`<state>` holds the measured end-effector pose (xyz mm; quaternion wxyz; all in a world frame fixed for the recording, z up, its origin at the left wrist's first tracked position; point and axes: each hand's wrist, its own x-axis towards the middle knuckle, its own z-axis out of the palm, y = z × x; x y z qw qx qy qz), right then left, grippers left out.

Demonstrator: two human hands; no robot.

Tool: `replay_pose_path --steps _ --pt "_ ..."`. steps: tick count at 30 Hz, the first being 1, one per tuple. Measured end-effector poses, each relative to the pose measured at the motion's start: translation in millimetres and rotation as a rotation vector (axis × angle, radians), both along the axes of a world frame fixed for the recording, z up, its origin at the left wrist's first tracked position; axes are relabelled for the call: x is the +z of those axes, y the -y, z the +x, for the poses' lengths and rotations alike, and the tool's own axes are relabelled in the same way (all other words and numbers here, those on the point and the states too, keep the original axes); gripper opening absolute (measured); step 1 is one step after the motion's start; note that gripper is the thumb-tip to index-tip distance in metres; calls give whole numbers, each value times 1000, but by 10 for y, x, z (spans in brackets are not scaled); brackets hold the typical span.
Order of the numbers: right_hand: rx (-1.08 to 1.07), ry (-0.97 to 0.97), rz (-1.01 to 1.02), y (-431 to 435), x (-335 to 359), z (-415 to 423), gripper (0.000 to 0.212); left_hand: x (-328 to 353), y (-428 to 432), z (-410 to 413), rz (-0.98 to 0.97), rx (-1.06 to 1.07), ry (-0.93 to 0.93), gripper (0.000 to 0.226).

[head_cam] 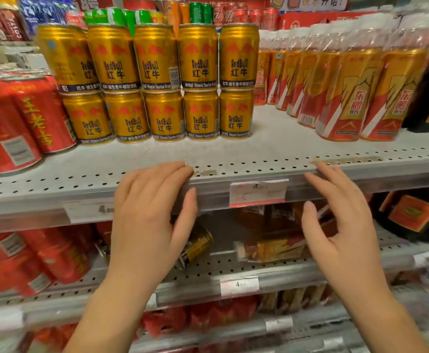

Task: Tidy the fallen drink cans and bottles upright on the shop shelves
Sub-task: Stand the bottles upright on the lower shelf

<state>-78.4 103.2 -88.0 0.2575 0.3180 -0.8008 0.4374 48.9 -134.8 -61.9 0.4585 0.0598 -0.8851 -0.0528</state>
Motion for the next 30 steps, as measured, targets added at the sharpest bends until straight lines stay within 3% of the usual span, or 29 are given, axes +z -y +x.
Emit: replay_pose_path --steps 4,9,12,15,23,26,28,30 --pt "19 109 -75 -238 -288 77 29 -151 -160 51 36 62 -3 42" --pt "47 324 25 -676 -713 73 32 -643 -785 129 335 -10 -120 34" --pt "49 419 177 -1044 -906 -30 31 -1027 -1194 53 539 -50 34 25" --pt "37 463 307 -1344 -1048 -198 32 -1357 -1420 -134 597 -52 227 26" --pt "-55 530 335 -1687 -1119 -783 41 -1524 -1223 -783 428 57 533 58" --pt "-112 530 338 -1581 -1086 -1122 34 -1480 -962 -1041 330 103 746 79" --pt "-180 532 346 -1486 -1057 -1348 22 -1448 -816 -1146 417 79 892 88" --pt "-264 585 348 -1405 -1031 -1562 32 -1414 -707 -1204 590 -12 959 92"
